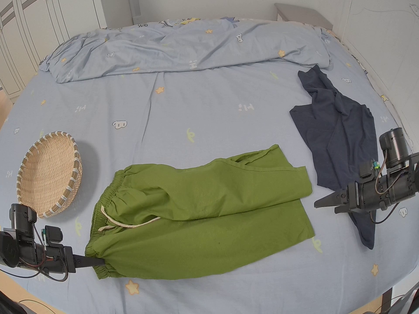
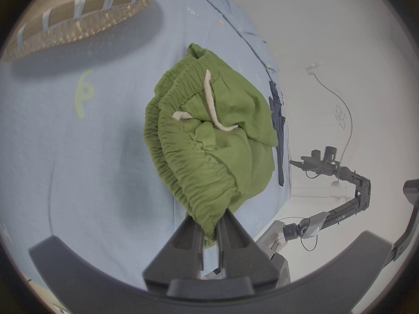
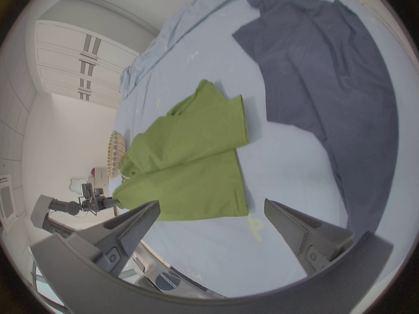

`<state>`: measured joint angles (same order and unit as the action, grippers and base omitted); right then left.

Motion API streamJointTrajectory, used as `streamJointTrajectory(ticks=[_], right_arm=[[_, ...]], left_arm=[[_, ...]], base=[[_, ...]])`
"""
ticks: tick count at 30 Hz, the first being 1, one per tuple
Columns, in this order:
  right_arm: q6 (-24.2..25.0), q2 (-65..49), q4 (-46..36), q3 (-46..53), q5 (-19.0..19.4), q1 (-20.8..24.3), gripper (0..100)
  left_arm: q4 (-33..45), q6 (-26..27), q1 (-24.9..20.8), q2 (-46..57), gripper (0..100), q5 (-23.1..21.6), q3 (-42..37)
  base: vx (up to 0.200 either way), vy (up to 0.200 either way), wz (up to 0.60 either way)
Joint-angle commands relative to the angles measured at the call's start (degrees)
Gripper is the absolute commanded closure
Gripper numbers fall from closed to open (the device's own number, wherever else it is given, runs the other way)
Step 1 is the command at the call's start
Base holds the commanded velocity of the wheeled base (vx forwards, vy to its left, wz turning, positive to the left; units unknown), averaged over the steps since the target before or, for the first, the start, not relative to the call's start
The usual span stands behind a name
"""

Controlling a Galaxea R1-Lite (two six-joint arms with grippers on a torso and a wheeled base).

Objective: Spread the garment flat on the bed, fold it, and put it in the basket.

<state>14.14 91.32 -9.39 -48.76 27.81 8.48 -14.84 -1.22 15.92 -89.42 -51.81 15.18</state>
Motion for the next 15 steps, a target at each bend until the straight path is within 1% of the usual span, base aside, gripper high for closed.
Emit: streamJointTrajectory(ticks=[1,2,6,11,12,15], right_arm=[[-5.7,12.13,1.04,1.21,4.45,-3.12,0],[-6.41,12.92,2.09,1.74,6.12,-3.74,0],[-7.99,14.94,6.13,3.85,8.58,-4.09,0],[-8.25,17.58,10.62,5.17,11.66,-3.83,0],[-8.25,18.02,11.67,5.61,13.24,-3.65,0],[-8.25,18.1,13.17,5.96,15.87,-3.47,0]], left_arm=[[0.69,2.89,0.43,-0.05,100,-0.66,0.2],[0.69,4.03,0.51,-0.76,100,-0.66,0.12],[1.04,5.88,0.78,-1.2,100,-0.75,0.03],[0.95,5.97,0.6,-1.2,100,-0.75,-0.24],[0.86,5.97,0.51,-1.2,100,-0.75,-0.24],[0.77,5.97,0.6,-1.2,100,-0.75,-0.24]], base=[[0.0,0.0,0.0],[0.0,0.0,0.0],[0.0,0.0,0.0],[0.0,0.0,0.0],[0.0,0.0,0.0],[0.0,0.0,0.0]])
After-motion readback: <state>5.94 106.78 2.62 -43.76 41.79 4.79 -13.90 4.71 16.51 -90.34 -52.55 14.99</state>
